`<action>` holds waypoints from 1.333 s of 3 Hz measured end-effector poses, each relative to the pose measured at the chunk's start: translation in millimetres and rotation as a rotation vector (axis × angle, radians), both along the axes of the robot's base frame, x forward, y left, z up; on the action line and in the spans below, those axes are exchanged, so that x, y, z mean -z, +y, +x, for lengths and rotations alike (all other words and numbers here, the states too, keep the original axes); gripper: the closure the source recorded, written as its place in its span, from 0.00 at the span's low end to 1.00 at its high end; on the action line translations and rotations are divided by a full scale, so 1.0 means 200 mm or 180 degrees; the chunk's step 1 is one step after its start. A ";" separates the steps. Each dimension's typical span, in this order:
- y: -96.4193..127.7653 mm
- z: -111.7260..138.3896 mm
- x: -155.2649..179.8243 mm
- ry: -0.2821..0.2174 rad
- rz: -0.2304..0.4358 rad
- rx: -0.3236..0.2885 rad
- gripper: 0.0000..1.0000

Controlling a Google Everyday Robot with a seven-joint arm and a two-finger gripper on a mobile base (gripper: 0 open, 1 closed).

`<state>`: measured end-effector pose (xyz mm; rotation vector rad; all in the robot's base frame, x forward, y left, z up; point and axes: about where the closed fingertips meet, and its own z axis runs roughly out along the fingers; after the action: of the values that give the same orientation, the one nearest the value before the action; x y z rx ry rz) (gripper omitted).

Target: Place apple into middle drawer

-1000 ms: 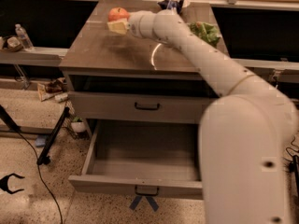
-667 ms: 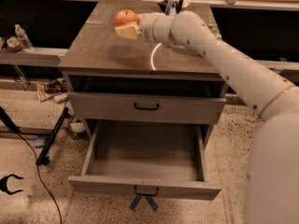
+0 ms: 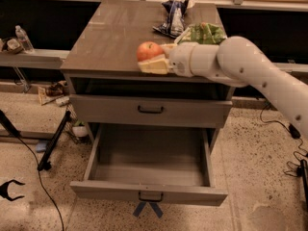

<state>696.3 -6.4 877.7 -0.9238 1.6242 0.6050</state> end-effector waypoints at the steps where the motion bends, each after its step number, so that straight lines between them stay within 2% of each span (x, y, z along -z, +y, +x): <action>1: -0.22 -0.02 0.01 0.0010 0.0001 0.0192 1.00; 2: -0.22 -0.02 0.01 0.0010 0.0001 0.0190 1.00; 3: -0.20 -0.13 -0.02 0.0068 -0.0062 0.0153 1.00; 4: -0.17 -0.34 -0.07 0.0161 -0.0085 0.0071 1.00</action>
Offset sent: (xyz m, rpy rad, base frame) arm -0.0061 -0.0452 -0.0023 0.0004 0.0042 -0.0606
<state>627.7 -40.9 892.1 -0.9152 1.6894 0.5967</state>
